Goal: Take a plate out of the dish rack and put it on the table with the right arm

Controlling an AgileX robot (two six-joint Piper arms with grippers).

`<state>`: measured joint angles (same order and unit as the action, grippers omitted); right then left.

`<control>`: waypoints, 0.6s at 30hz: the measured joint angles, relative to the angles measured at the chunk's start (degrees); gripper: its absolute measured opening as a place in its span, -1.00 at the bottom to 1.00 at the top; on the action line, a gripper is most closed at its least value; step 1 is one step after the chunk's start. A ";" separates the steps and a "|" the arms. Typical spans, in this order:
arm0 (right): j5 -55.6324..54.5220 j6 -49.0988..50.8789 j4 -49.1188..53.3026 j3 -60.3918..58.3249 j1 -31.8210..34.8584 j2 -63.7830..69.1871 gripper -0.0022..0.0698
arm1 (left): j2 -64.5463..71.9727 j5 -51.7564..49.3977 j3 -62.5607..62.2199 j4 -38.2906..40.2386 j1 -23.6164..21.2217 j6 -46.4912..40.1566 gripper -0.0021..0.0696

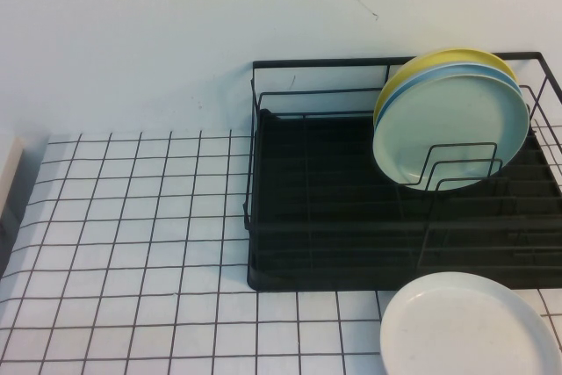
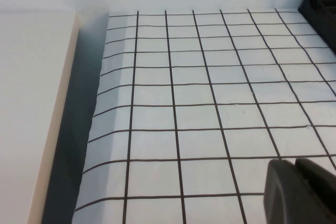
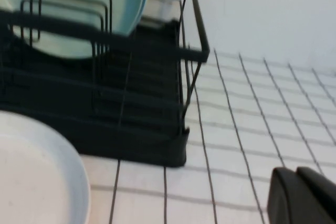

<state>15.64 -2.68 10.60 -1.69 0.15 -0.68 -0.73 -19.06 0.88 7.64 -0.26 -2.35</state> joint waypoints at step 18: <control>-47.33 -6.03 -6.11 0.01 0.00 0.00 -0.95 | 0.00 0.00 0.00 0.00 0.00 0.07 -0.95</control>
<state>-31.69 -8.71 4.48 -1.68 0.15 -0.68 -0.73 -19.06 0.88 7.64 -0.26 -2.27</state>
